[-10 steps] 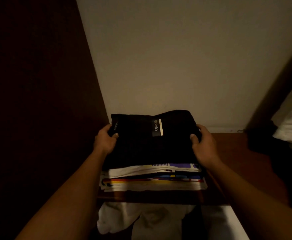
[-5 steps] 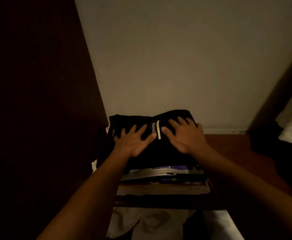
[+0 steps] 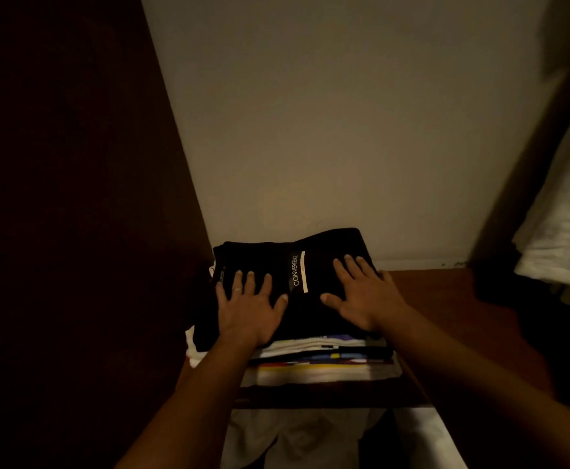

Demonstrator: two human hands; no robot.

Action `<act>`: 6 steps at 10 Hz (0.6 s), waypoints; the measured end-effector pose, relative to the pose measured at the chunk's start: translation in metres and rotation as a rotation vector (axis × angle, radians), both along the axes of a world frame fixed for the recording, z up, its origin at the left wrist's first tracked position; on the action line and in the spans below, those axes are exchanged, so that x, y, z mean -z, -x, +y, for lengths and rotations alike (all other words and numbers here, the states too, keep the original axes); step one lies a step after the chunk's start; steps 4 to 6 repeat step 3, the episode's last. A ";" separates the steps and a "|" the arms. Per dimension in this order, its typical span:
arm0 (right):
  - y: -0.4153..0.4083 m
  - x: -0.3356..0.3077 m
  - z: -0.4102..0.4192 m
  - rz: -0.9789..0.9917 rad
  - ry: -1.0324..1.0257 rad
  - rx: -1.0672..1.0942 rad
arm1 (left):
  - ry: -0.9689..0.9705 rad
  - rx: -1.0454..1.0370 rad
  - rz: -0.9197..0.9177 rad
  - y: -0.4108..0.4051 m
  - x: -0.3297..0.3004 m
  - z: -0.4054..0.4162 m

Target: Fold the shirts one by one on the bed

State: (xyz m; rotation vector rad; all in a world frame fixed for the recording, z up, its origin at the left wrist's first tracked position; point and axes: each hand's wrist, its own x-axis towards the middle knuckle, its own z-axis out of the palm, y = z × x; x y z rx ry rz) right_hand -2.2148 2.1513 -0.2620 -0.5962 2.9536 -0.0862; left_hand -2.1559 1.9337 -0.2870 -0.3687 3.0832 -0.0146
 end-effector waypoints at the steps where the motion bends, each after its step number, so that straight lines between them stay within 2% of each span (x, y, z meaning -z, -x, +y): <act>1: -0.023 -0.019 0.012 -0.040 -0.010 -0.027 | -0.027 0.010 -0.016 -0.028 -0.008 0.002; 3: -0.080 -0.050 0.040 0.044 0.031 -0.039 | -0.127 0.093 -0.079 -0.075 -0.049 0.015; 6: -0.080 -0.050 0.040 0.044 0.031 -0.039 | -0.127 0.093 -0.079 -0.075 -0.049 0.015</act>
